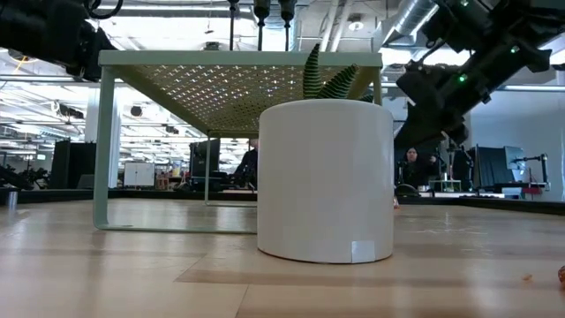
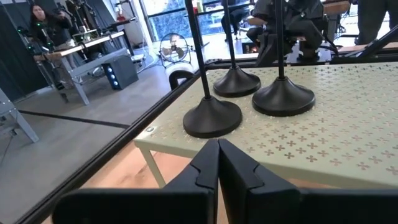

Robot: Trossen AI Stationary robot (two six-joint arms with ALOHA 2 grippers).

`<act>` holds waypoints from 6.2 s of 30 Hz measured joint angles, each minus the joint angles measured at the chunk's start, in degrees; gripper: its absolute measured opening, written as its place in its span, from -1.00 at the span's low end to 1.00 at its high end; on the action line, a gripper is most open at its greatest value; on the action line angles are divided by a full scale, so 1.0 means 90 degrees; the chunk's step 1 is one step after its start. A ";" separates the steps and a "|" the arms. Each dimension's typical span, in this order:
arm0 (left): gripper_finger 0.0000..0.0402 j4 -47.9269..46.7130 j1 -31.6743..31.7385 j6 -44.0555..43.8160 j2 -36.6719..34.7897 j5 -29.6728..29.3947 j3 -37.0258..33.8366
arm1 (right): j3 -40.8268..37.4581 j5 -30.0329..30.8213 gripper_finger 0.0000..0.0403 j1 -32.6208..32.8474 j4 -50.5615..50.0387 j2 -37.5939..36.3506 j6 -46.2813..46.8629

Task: Pick & Place candle stick holders
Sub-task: Put the top yellow candle holder on the shelf

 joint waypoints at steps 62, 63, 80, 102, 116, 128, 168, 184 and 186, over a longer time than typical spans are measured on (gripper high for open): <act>-0.96 0.0000 0.0002 0.0022 0.0182 0.0000 0.0002 | 0.0010 -0.0222 -0.38 -0.2276 0.2748 0.2176 -0.0567; -0.96 0.0000 0.0000 0.0022 0.0182 0.0000 0.0002 | 0.0010 -0.0219 -0.38 -0.2230 0.2743 0.2178 -0.0630; -0.96 0.0022 0.0001 0.0022 0.0182 0.0000 0.0002 | 0.0286 -0.0240 -0.38 -0.1075 0.1575 0.0349 -0.0560; -0.96 0.0024 0.0000 0.0019 0.0180 0.0000 0.0005 | 0.2538 0.0279 -0.38 0.1232 -0.0006 0.0767 -0.0796; -0.96 0.0024 0.0000 0.0000 0.0180 0.0000 0.0005 | 0.2543 0.0278 -0.38 0.1813 0.1280 0.1606 -0.0798; -0.96 0.0024 0.0002 0.0000 0.0180 0.0002 0.0005 | 0.2543 0.0257 -0.38 0.1842 0.1761 0.1885 -0.0969; -0.96 0.0029 0.0001 0.0001 0.0471 0.0005 0.0005 | 0.2837 -0.0038 -0.38 0.1881 0.1495 0.2325 -0.1078; -0.96 0.0175 0.0000 -0.0002 0.0474 0.0002 0.0005 | 0.2807 -0.0244 0.29 0.1735 0.1288 0.2353 -0.1107; -0.96 0.0191 0.0002 -0.0002 0.0474 0.0002 0.0005 | 0.2807 -0.0244 0.25 0.1725 0.1349 0.2353 -0.1122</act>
